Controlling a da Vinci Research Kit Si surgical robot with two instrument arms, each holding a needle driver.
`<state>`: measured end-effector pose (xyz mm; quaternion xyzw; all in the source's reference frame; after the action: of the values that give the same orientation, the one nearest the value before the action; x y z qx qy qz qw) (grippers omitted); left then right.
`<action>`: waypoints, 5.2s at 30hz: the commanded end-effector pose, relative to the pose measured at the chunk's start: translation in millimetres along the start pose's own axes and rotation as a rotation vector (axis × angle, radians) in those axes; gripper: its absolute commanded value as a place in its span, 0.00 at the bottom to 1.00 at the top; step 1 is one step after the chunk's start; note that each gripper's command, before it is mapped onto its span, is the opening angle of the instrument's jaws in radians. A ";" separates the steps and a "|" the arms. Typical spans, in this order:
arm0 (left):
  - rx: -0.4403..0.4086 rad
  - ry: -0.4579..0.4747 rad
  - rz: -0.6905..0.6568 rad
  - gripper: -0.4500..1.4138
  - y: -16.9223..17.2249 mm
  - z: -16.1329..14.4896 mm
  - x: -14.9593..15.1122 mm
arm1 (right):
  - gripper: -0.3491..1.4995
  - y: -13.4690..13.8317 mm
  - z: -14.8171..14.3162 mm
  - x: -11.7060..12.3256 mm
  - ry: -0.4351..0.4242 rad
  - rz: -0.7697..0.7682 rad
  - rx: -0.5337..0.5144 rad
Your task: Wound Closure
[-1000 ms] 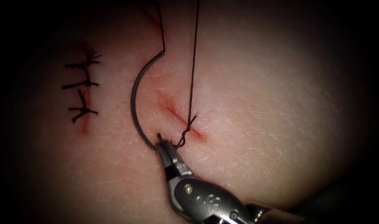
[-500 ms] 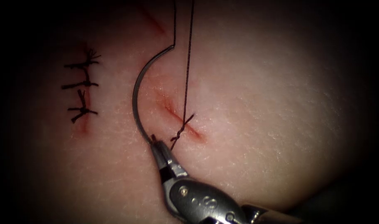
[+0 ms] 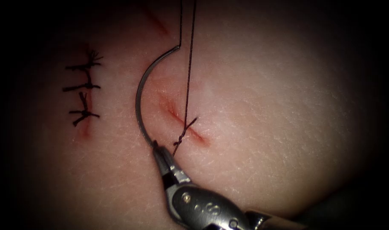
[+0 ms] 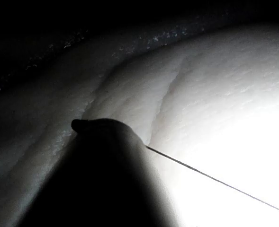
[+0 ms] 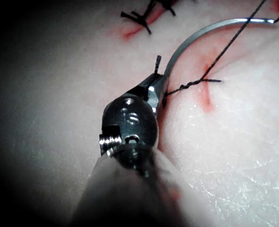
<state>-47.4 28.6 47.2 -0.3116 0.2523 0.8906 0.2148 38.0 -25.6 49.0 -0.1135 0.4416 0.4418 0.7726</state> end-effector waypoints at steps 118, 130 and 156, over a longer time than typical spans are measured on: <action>-0.388 0.074 0.229 0.00 27.9 -16.7 -12.0 | 0.72 9.4 7.3 3.0 -0.382 -0.991 1.450; -0.400 0.076 0.228 0.00 28.7 -17.9 -12.0 | 0.00 10.0 7.8 4.0 -0.387 -1.022 1.438; -0.391 0.060 0.255 0.00 33.1 -27.4 -15.0 | 0.00 15.7 8.0 8.7 -0.085 -0.742 1.371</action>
<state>-41.5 -17.5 48.4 -0.3369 0.1166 0.9339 0.0276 31.5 -6.8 49.8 0.2654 0.5240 -0.2088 0.7819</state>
